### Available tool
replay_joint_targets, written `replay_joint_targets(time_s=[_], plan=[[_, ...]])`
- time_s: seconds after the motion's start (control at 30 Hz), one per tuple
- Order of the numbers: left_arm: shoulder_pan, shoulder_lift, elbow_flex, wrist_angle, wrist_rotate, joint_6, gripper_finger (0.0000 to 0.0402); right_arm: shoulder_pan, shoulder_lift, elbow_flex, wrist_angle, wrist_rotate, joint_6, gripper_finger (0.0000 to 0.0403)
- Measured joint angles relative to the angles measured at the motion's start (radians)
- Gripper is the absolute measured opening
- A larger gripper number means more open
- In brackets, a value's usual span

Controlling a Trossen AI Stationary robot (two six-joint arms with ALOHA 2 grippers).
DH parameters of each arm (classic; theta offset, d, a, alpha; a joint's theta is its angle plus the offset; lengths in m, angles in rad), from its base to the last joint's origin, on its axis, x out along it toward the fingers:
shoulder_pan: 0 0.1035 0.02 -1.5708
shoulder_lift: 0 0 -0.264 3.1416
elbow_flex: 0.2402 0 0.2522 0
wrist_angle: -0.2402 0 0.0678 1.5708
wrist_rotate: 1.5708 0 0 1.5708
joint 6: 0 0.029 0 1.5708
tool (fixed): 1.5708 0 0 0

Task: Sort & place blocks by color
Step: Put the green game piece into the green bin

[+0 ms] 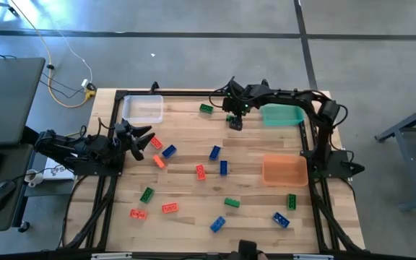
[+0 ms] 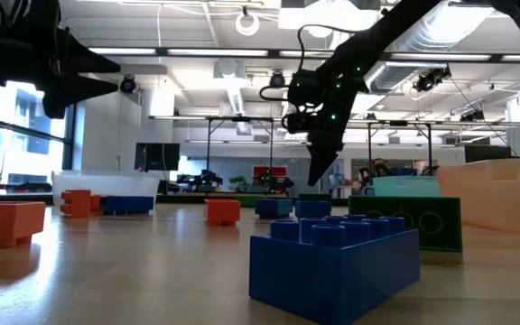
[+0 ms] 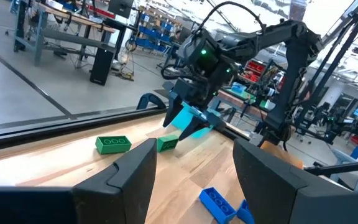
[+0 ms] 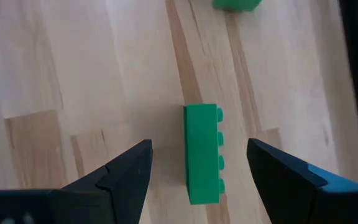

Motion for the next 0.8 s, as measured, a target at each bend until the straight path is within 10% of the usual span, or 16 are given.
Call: replay_joint_targets(time_s=[0.8], plan=[[0.0, 0.0, 0.0, -0.001, 0.001, 0.0, 0.02, -0.025, 0.1, 0.0, 0.008, -0.044, 0.028, 0.0243]])
